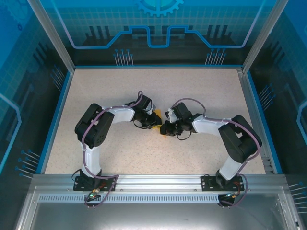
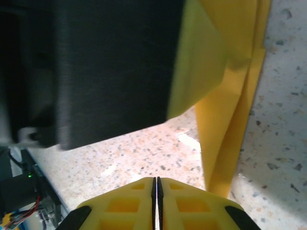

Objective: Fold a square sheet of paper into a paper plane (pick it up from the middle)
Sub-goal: Fold the wing for the fifth time at the center of the table.

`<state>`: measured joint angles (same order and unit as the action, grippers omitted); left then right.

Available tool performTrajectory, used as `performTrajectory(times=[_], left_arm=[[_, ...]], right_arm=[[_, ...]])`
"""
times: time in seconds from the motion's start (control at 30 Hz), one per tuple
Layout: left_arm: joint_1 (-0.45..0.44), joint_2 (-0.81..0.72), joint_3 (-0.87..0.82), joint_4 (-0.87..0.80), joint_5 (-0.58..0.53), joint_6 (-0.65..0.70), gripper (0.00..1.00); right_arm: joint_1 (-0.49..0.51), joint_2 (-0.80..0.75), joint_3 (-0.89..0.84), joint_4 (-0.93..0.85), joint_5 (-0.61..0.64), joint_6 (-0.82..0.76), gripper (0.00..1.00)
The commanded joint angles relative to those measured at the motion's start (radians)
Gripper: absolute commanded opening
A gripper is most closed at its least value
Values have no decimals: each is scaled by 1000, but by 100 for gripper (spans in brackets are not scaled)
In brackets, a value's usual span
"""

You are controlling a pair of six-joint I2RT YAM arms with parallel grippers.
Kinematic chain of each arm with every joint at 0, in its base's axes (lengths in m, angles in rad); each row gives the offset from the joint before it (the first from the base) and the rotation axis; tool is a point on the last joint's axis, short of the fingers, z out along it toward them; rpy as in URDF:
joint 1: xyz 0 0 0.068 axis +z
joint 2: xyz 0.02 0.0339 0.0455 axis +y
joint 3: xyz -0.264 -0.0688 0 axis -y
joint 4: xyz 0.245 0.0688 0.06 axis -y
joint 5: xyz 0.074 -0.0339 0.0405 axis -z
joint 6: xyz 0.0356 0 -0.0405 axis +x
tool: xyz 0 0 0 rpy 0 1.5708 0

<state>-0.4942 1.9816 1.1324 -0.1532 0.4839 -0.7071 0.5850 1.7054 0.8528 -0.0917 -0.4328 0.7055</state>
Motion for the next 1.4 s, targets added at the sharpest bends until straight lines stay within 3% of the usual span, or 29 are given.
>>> performTrajectory(times=[0.0,1.37], left_arm=[[3,48,0,-79,-80,1,25],[3,74,38,-141,-115,4,24]], right_arm=[[11,30,46,-73,44,-11,11],[19,91,57,-260,104,-55,9]])
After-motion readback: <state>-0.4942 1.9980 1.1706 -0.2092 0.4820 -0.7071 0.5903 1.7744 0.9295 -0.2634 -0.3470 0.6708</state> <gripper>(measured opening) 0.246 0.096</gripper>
